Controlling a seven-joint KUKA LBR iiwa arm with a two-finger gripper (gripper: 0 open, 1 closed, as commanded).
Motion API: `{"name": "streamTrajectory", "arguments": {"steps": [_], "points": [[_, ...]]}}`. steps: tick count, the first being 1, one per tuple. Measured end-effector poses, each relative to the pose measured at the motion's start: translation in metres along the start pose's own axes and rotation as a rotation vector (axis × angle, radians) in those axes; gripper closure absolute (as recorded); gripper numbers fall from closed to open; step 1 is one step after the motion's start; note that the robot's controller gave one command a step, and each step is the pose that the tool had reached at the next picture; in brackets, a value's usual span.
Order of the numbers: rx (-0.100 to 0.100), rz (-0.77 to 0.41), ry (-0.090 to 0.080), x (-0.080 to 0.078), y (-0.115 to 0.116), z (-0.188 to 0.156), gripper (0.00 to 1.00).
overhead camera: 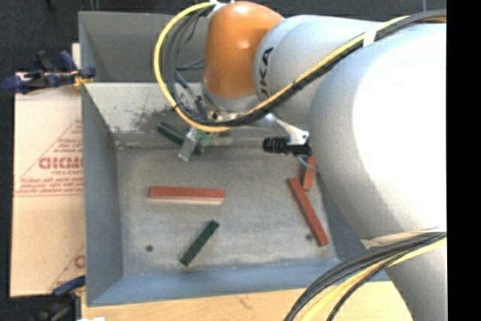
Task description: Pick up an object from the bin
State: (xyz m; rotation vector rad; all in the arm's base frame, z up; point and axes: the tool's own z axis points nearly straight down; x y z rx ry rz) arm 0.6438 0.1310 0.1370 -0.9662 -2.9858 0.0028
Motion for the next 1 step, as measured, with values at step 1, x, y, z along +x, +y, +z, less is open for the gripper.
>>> {"name": "streamTrajectory", "arguments": {"steps": [1], "points": [[-0.005, -0.001, -0.005, -0.0013, 0.0009, -0.0210, 1.00]]}}
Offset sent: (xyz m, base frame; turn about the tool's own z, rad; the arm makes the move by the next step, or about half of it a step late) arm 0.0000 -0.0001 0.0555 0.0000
